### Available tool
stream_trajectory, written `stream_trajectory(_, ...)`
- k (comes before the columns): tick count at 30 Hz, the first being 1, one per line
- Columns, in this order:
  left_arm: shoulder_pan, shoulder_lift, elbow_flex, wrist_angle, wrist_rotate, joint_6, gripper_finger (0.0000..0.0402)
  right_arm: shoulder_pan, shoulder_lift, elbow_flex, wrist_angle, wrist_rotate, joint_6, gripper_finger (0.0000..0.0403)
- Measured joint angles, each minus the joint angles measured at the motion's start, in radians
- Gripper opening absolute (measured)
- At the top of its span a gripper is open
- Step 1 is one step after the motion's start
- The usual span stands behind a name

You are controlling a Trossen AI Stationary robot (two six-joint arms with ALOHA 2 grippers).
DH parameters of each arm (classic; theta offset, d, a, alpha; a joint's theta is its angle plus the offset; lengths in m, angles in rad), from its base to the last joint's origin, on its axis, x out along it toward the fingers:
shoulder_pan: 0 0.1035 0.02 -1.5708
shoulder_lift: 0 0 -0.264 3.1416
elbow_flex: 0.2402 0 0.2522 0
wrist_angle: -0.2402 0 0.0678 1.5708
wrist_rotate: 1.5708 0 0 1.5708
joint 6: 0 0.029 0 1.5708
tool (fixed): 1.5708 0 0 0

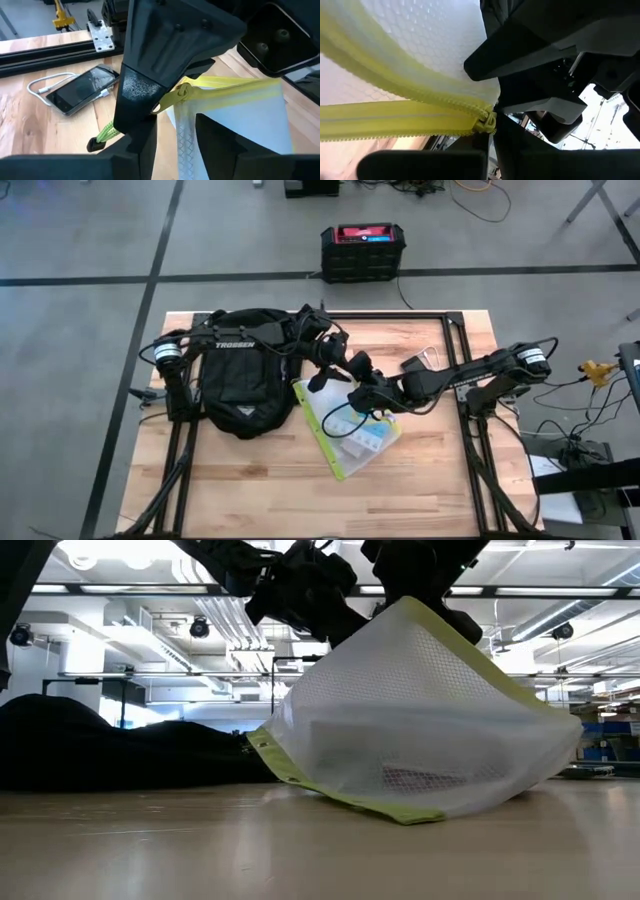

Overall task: Unpack backpack
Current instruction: Close the yellow zip bag

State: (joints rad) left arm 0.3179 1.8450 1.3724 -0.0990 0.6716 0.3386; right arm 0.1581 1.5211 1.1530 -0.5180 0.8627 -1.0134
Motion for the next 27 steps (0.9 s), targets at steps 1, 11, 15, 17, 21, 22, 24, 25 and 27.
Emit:
stream_trajectory(1, -0.003, 0.000, 0.000, 0.002, -0.003, 0.000, 0.0088, 0.000, 0.000, 0.000, 0.004, -0.001, 0.000, 0.0000)
stream_trajectory(11, -0.009, -0.007, 0.000, -0.036, -0.117, -0.034, 0.0001, 0.014, -0.028, 0.000, 0.017, 0.000, 0.103, 0.0000)
stream_trajectory(15, -0.004, -0.017, 0.000, -0.088, -0.183, -0.024, 0.0001, 0.038, -0.088, 0.000, -0.054, -0.048, 0.281, 0.0000)
stream_trajectory(17, -0.005, -0.024, -0.003, -0.094, -0.199, -0.023, 0.0000, 0.041, -0.126, -0.004, -0.079, -0.139, 0.407, 0.0000)
stream_trajectory(21, -0.004, -0.024, -0.004, -0.093, -0.189, -0.022, 0.0000, 0.041, -0.198, -0.066, -0.076, -0.285, 0.589, 0.0000)
stream_trajectory(22, -0.002, -0.024, -0.005, -0.092, -0.190, -0.022, 0.0000, 0.042, -0.210, -0.091, -0.073, -0.288, 0.624, 0.0000)
stream_trajectory(24, -0.002, -0.024, -0.006, -0.091, -0.194, -0.022, 0.0000, 0.042, -0.229, -0.142, -0.067, -0.302, 0.698, 0.0000)
stream_trajectory(25, -0.002, -0.024, -0.006, -0.091, -0.196, -0.023, 0.0000, 0.041, -0.234, -0.166, -0.058, -0.317, 0.732, 0.0000)
stream_trajectory(27, -0.002, -0.024, -0.007, -0.084, -0.199, -0.026, 0.0000, 0.040, -0.239, -0.216, -0.048, -0.341, 0.789, 0.0000)
